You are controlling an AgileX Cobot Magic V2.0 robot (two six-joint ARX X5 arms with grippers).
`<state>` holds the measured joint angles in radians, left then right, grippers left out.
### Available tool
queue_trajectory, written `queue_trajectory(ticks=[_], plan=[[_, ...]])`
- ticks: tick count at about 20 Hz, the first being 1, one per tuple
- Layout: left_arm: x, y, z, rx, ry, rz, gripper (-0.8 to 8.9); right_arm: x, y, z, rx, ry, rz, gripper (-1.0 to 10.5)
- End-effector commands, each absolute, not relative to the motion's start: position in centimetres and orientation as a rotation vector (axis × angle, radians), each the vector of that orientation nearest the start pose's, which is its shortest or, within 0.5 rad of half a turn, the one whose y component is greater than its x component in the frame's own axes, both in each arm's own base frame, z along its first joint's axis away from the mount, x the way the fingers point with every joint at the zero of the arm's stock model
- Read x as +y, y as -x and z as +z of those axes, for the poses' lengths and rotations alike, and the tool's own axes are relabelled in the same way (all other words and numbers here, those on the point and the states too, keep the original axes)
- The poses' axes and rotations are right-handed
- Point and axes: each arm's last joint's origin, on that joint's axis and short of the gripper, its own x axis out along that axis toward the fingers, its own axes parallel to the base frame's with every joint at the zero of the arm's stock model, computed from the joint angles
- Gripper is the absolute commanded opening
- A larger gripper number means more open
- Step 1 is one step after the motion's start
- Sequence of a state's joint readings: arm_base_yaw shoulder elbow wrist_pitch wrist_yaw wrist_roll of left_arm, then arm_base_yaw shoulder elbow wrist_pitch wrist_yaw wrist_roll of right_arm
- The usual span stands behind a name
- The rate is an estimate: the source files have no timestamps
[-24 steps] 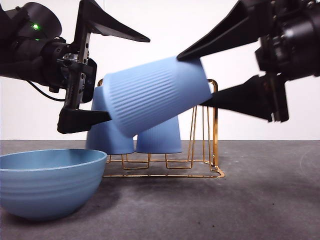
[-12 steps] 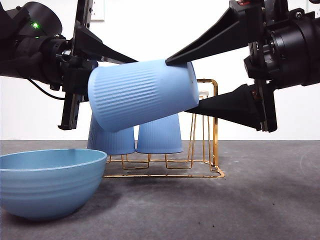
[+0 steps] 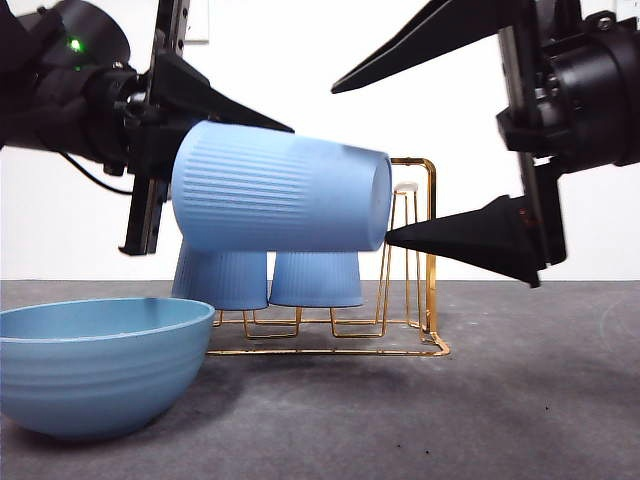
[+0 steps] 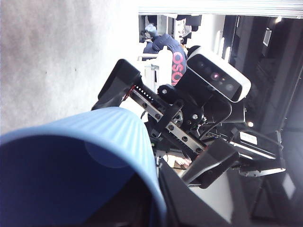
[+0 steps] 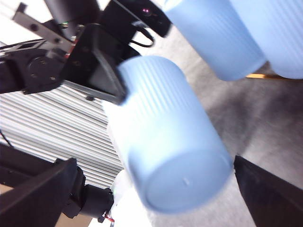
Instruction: Right arm lift cup from the cupboard, then place it on the right of the bowl
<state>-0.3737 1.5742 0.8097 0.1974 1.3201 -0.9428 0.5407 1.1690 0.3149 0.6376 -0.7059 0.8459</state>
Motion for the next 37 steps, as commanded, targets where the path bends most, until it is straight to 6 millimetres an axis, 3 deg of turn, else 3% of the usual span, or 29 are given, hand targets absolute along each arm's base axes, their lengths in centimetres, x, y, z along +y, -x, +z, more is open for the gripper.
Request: queue_trajectory(ticks=[1, 11, 16, 19, 23, 31, 37], plan=[[-13.6, -26.8, 21.5, 1.253, 0.934, -1.295, 0.14, 12.1, -17.0, 18.8, 0.735, -0.756, 1.055, 5.9], [-15.0, -26.3, 21.5, 1.221, 0.894, -1.22, 0.15, 9.2, -14.7, 21.1, 0.679, -0.76, 0.925, 5.8], [-15.5, -25.3, 21.1, 1.202, 0.799, -1.142, 0.15, 8.3, -13.2, 22.1, 0.69, -0.72, 0.868, 5.8], [-15.0, -24.2, 21.4, 1.195, 0.715, -1.076, 0.15, 7.7, -12.3, 23.7, 0.706, -0.646, 0.809, 5.8], [-15.3, -22.6, 22.4, 1.205, 0.61, -1.021, 0.15, 6.6, -10.6, 26.9, 0.741, -0.516, 0.708, 5.8], [-19.1, -20.7, 26.7, 1.143, 0.243, -0.938, 0.15, 3.7, -5.8, 31.0, 0.754, -0.342, 0.551, 5.8], [-21.9, -20.5, 29.1, 1.148, -0.01, -0.868, 0.15, 1.7, -2.1, 31.3, 0.633, -0.327, 0.534, 5.8]])
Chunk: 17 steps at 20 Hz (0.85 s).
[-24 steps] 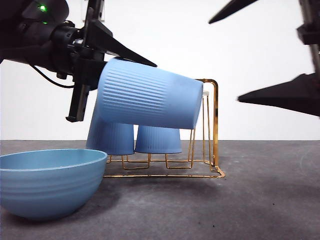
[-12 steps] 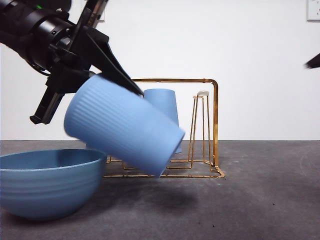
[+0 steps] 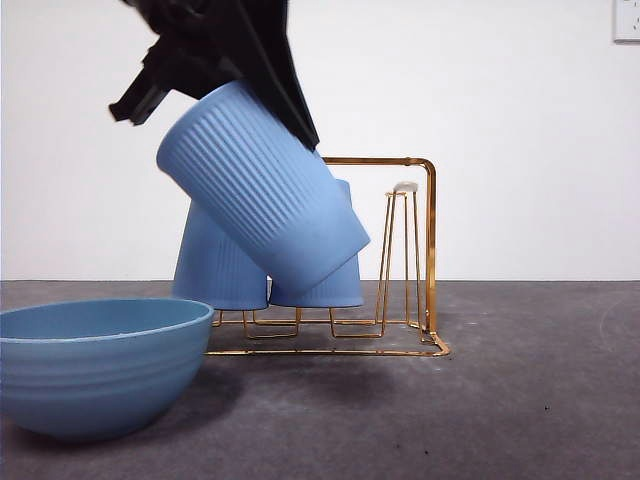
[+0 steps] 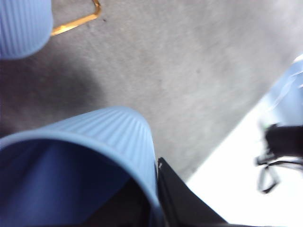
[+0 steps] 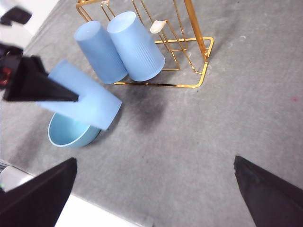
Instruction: Right arm lift cup from the cupboard, then place it on the right of the bowl
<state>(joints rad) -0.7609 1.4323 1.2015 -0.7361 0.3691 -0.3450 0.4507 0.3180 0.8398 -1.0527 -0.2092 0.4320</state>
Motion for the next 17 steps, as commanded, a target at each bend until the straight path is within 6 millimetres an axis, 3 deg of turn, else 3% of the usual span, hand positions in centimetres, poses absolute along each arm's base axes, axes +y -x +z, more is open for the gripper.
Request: queue_trajectory(ticks=[1, 6, 11, 17], plan=[[-22.5, -20.5, 29.1, 1.156, -0.058, -0.861, 0.15, 1.4, -1.6, 31.2, 0.624, -0.33, 0.537, 5.8], [-25.8, -21.1, 28.6, 1.191, -0.313, -0.82, 0.15, 0.4, 0.6, 30.7, 0.577, -0.364, 0.544, 5.8], [-29.2, -21.0, 26.2, 1.229, -0.516, -0.823, 0.15, 0.2, 0.9, 30.6, 0.566, -0.38, 0.546, 5.8], [-30.5, -20.7, 24.4, 1.219, -0.644, -0.779, 0.19, 0.2, 0.9, 30.6, 0.567, -0.384, 0.546, 5.8]])
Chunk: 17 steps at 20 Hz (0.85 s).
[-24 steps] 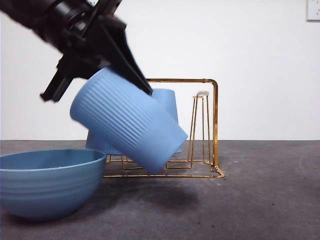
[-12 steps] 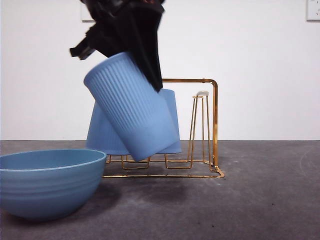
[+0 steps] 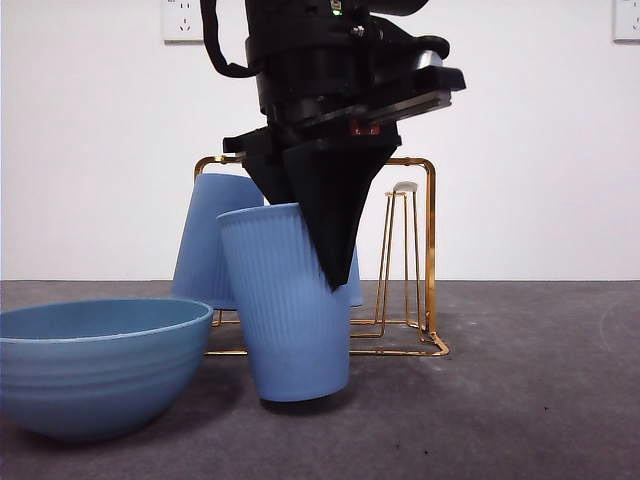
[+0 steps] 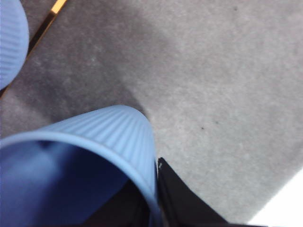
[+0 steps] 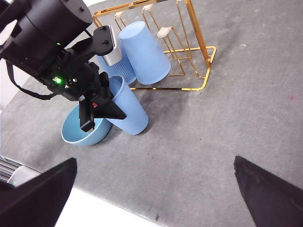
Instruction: Right arm lift cup from the cupboard, then place it on the right of the bowl
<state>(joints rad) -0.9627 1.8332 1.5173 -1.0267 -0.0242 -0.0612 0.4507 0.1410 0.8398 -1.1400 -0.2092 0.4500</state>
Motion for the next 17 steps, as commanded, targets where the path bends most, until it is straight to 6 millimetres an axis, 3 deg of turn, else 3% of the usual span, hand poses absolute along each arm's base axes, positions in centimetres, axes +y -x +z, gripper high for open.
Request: queue_trajectory(ticks=[1, 3, 6, 8, 13, 17], plan=[[-30.5, -20.7, 24.4, 1.217, -0.649, -0.783, 0.3, 0.2, 0.9, 30.6, 0.567, -0.384, 0.546, 5.8], [-30.5, -20.7, 24.4, 1.215, -0.65, -0.785, 0.88, 0.2, 0.9, 30.6, 0.567, -0.384, 0.546, 5.8], [-30.5, -20.8, 24.5, 1.21, -0.647, -0.786, 3.82, 0.2, 0.9, 30.6, 0.567, -0.384, 0.545, 5.8], [-30.6, -20.8, 25.1, 1.202, -0.64, -0.787, 4.63, 0.2, 0.9, 30.6, 0.567, -0.384, 0.545, 5.8], [-30.0, -20.2, 29.0, 1.094, -0.508, -0.783, 4.72, 0.2, 0.9, 30.6, 0.564, -0.382, 0.536, 5.8], [-26.9, -18.1, 33.5, 1.032, -0.451, -0.789, 4.72, 0.2, 0.9, 30.6, 0.548, -0.349, 0.527, 5.8]])
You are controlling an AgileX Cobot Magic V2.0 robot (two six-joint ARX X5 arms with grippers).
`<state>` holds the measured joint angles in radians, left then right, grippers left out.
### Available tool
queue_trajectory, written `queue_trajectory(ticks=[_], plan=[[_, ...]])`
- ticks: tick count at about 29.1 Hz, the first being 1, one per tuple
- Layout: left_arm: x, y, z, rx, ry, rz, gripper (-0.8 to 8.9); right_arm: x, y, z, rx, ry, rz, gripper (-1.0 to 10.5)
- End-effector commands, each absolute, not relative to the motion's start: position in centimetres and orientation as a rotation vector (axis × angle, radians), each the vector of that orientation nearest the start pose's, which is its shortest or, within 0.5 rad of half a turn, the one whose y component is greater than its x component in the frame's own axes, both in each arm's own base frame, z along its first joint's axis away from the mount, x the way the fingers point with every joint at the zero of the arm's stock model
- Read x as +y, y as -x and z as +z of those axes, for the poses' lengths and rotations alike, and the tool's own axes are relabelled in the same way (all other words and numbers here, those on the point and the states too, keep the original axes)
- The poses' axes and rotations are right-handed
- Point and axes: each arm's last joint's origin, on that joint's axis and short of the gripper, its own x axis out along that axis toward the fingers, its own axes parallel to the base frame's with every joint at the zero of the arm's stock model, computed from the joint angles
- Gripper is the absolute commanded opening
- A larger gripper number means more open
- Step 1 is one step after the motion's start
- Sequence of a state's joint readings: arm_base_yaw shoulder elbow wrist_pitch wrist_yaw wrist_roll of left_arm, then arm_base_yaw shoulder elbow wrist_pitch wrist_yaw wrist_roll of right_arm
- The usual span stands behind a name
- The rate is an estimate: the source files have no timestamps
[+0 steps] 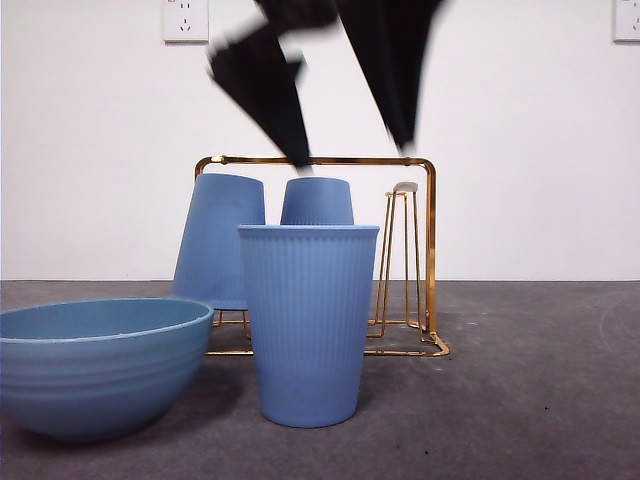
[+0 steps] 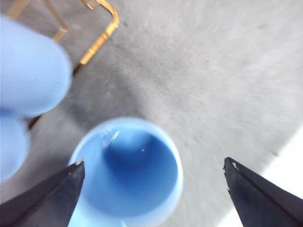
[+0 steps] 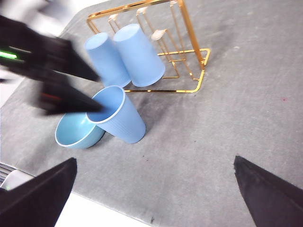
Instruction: Right arm lift cup from the cupboard, then place it on the right of the bowl
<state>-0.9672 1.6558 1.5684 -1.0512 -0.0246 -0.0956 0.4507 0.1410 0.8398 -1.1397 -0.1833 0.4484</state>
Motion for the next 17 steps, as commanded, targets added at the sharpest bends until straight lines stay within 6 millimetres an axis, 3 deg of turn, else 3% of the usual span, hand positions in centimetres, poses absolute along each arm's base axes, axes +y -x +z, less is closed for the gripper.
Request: queue_trajectory(ticks=[1, 5, 9, 12, 17], plan=[[-25.8, -17.6, 34.7, 1.004, -0.437, -0.784, 4.72, 0.2, 0.9, 30.6, 0.544, -0.333, 0.532, 5.8], [-20.7, -15.5, 38.6, 0.881, -0.392, -0.697, 4.69, 0.2, 0.8, 30.7, 0.518, -0.278, 0.549, 5.8], [-14.5, -12.3, 40.2, 0.783, -0.334, -0.594, 4.68, 0.2, 0.7, 31.1, 0.475, -0.263, 0.561, 5.8], [-10.4, -9.7, 39.9, 0.693, -0.289, -0.504, 4.67, 0.3, 0.6, 31.2, 0.463, -0.263, 0.564, 5.8], [-6.6, -6.7, 38.0, 0.589, -0.205, -0.453, 4.67, 0.3, 0.6, 31.2, 0.455, -0.24, 0.566, 5.8]])
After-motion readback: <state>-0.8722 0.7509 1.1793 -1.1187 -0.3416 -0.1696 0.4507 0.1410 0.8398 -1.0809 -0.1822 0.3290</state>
